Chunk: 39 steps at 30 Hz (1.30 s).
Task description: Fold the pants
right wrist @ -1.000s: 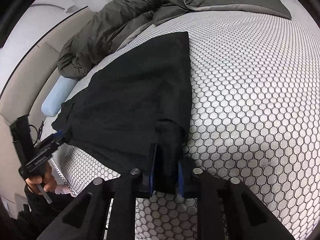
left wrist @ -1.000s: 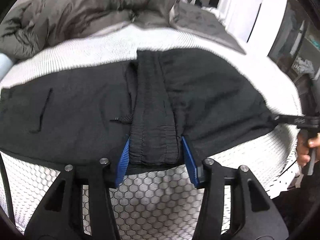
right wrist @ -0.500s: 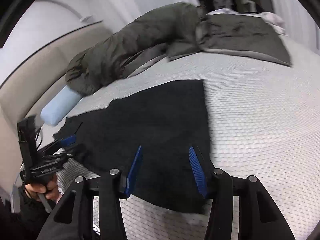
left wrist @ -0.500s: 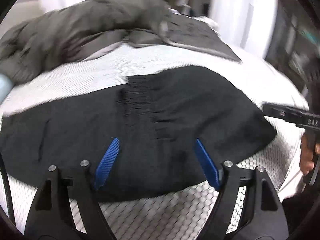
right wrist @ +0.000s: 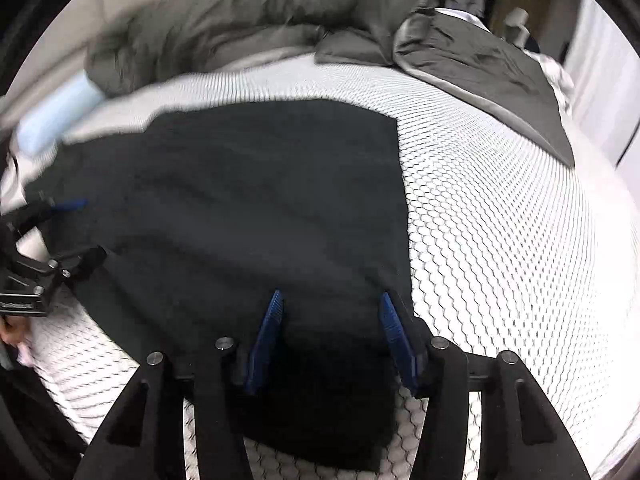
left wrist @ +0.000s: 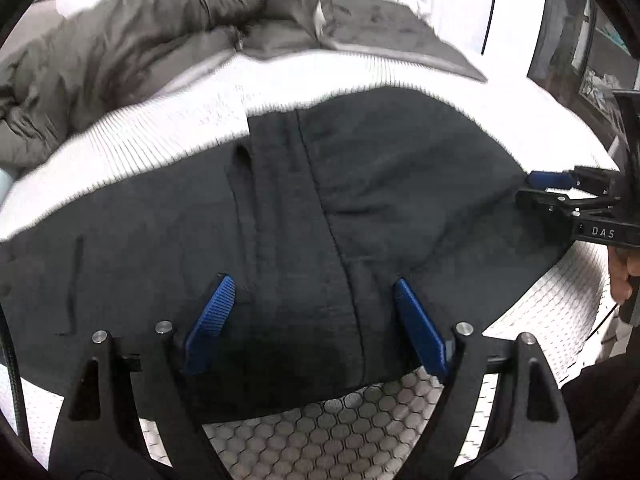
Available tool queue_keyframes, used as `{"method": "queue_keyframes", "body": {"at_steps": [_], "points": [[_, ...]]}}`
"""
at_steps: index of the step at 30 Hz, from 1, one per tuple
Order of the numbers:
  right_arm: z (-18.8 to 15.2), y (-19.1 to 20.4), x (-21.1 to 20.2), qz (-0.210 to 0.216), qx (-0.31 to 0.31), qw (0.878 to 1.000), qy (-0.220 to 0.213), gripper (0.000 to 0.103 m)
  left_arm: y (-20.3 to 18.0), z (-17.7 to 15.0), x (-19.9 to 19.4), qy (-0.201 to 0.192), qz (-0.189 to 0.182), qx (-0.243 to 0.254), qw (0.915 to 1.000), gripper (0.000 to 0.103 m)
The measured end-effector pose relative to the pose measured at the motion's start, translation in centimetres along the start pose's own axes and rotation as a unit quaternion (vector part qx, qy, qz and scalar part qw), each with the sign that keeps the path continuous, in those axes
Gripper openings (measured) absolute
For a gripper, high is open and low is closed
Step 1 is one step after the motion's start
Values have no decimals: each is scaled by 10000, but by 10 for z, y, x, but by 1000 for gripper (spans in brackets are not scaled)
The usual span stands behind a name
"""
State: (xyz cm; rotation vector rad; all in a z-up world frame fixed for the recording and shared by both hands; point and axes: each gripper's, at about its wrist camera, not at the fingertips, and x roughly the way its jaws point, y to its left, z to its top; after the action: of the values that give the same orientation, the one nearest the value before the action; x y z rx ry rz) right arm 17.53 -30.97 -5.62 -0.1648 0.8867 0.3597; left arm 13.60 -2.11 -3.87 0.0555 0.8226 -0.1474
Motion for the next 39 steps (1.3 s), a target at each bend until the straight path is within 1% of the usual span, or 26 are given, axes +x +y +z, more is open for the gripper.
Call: {"method": "queue_keyframes", "body": {"at_steps": [2,4,6,9,11,12,13,14,15,17,18,19,21,24,26,27,28,29,30,31,32,33,34,35,37,39], "points": [[3,-5,-9,167,236,9994,-178,53,-1,8,-12,-242,-7,35,9997,82],[12,-5,-14,342,315,9981,-393,54,-7,25,-17,-409,-214,145,9988,82],[28,6,-6,549,295,9973,-394,55,-18,46,-9,-461,-335,483,9972,83],[53,28,17,640,40,9976,-256,55,-26,68,19,-163,-442,841,9953,85],[66,37,35,780,-54,9969,-64,55,-24,74,47,310,-469,884,9945,84],[69,37,50,768,-97,9968,204,55,-18,74,63,579,-425,788,9943,84],[75,35,60,673,-108,9971,335,54,-9,72,74,682,-317,627,9952,85],[74,28,68,441,-120,9978,484,54,1,71,77,668,-482,404,9958,86],[72,26,68,253,-154,9983,504,54,7,70,78,647,-615,248,9957,87],[71,13,64,-296,-232,9980,501,54,15,69,74,672,-715,46,9952,90],[71,3,61,-442,-170,9975,528,54,17,70,69,675,-778,-13,9947,90],[71,-3,59,-389,-71,9978,533,55,16,71,65,639,-773,9,9950,89],[76,-12,48,46,265,9989,373,55,16,78,53,438,-702,122,9965,89],[89,-2,49,370,218,9988,218,55,16,95,48,55,-543,110,9984,89],[97,8,59,472,135,9986,205,55,20,107,62,182,-423,-19,9989,89],[101,15,69,470,68,9985,289,55,21,112,73,315,-361,-28,9988,87],[99,18,73,426,25,9985,336,56,23,114,85,530,-220,-2,9984,79],[99,22,79,324,-48,9987,391,56,28,113,99,783,0,33,9969,76],[98,22,83,244,-106,9987,436,57,32,112,106,882,22,-19,9961,77],[94,16,84,210,-121,9985,482,57,41,109,112,938,-161,-218,9952,79],[96,18,87,78,-111,9986,515,57,48,106,114,948,-308,-431,9941,80],[96,10,86,-213,-73,9983,528,57,52,104,113,931,-352,-536,9936,80],[98,5,86,-398,-9,9978,538,57,53,103,108,867,-340,-567,9940,80],[95,0,80,-455,100,9975,526,57,51,101,102,819,-267,-552,9948,80],[97,-7,76,-310,296,9983,405,57,47,101,90,729,-131,-567,9956,80],[101,-7,70,-128,346,9990,244,57,40,100,70,570,-254,-630,9961,80]]}}
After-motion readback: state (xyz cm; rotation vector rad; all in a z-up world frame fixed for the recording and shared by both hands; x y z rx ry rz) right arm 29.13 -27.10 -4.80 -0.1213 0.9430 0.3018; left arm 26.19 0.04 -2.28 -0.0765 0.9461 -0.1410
